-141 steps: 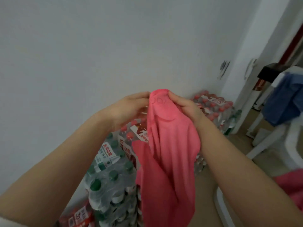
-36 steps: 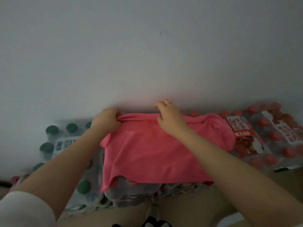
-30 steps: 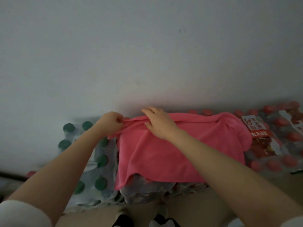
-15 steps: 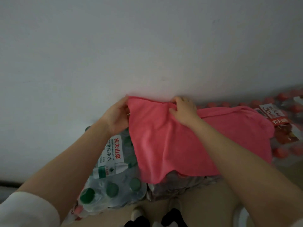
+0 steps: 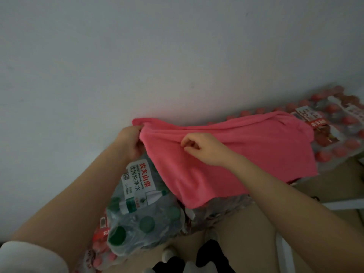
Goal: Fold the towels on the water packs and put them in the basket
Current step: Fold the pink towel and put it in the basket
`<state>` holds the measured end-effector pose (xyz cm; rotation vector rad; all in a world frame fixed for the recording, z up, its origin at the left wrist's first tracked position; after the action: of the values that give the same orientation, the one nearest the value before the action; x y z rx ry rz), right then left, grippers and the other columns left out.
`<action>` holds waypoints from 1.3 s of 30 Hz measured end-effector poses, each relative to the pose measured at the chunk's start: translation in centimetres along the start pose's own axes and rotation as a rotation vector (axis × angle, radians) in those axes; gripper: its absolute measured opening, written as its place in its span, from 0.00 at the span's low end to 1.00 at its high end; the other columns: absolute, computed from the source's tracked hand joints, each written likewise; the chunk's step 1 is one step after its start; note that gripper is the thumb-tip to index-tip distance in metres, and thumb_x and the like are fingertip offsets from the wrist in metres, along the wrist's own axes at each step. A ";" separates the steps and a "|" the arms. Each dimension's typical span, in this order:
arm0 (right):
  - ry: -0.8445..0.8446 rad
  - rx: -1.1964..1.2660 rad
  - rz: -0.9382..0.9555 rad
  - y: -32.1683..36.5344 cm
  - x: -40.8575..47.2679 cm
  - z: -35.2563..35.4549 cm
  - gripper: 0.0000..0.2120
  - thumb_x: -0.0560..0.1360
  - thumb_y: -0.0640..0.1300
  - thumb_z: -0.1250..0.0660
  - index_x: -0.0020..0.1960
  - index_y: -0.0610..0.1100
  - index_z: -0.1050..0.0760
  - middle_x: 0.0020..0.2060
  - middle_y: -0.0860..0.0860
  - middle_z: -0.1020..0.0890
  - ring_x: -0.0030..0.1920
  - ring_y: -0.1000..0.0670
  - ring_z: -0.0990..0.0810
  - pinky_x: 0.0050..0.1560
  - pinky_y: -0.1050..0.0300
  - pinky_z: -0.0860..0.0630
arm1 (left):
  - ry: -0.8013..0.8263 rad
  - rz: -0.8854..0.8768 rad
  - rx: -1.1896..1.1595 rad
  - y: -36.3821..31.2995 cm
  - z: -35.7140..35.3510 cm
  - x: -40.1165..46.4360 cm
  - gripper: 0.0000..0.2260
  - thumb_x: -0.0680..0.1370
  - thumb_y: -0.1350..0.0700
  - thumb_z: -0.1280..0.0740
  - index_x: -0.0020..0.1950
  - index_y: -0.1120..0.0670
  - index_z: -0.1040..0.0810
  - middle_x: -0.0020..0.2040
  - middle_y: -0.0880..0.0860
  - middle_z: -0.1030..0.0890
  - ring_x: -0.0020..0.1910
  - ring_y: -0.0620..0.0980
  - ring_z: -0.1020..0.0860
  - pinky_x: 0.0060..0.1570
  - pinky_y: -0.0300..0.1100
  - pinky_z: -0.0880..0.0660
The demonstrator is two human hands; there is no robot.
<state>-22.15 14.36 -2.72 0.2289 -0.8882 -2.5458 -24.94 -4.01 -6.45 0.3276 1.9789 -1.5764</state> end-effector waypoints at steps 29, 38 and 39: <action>-0.329 1.350 -0.516 -18.2 -8.8 15.3 0.16 0.78 0.46 0.41 0.38 0.43 0.18 0.35 0.47 0.15 0.35 0.52 0.17 0.38 0.60 0.19 | 0.689 -0.574 1.157 4.2 -25.9 -3.1 0.20 0.77 0.51 0.35 0.68 0.54 0.31 0.61 0.50 0.25 0.61 0.49 0.26 0.60 0.40 0.32; -0.293 -0.281 -0.772 -30.1 -9.7 21.9 0.12 0.74 0.44 0.38 0.49 0.37 0.21 0.51 0.36 0.20 0.53 0.39 0.21 0.51 0.50 0.25 | 0.510 -0.644 1.592 3.6 -28.6 -1.6 0.12 0.74 0.44 0.34 0.42 0.52 0.28 0.44 0.55 0.22 0.42 0.53 0.27 0.41 0.43 0.34; -0.232 -0.388 -0.784 -30.2 -9.3 21.8 0.13 0.74 0.44 0.40 0.53 0.39 0.23 0.54 0.36 0.22 0.56 0.37 0.23 0.54 0.47 0.26 | 0.508 -0.652 1.654 3.6 -28.9 -1.5 0.12 0.74 0.43 0.35 0.41 0.52 0.29 0.43 0.56 0.22 0.42 0.54 0.27 0.42 0.45 0.33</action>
<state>-30.53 51.77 -4.42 0.1858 -0.3864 -3.4649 -30.08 24.61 -4.67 0.7578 0.4601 -3.5200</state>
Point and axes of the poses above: each hand's wrist, its own x-axis towards the middle knuckle, its own z-axis out of the back of the hand, y = z × x, the point moved 7 cm from there along x, towards the middle knuckle
